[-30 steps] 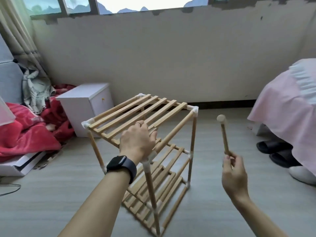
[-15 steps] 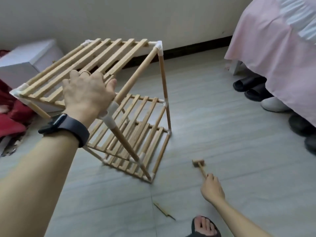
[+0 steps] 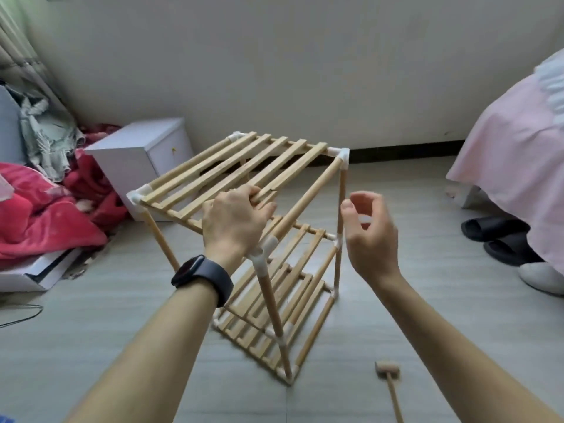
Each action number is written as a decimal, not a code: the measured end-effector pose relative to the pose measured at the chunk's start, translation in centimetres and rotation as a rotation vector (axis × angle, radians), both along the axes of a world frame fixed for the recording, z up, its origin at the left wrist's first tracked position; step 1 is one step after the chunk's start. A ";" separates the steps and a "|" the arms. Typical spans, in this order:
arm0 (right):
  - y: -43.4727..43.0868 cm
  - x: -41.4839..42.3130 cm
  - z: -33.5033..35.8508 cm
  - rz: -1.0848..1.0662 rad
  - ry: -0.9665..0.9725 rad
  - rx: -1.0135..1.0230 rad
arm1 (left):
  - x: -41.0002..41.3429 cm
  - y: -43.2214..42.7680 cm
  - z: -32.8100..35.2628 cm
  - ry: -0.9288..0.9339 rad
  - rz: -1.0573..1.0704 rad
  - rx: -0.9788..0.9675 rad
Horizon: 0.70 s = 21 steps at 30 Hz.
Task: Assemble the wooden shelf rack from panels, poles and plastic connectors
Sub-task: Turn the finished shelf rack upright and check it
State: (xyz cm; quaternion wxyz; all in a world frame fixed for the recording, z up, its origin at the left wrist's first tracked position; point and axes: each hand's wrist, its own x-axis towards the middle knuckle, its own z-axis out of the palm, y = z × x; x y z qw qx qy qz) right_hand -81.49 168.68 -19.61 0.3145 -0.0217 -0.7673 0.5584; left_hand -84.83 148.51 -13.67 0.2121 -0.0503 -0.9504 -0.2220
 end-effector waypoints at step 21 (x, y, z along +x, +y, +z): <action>-7.8 -9.6 6.0 -0.038 -0.376 0.013 | 0.3 0.9 0.9 -0.057 -0.017 -0.168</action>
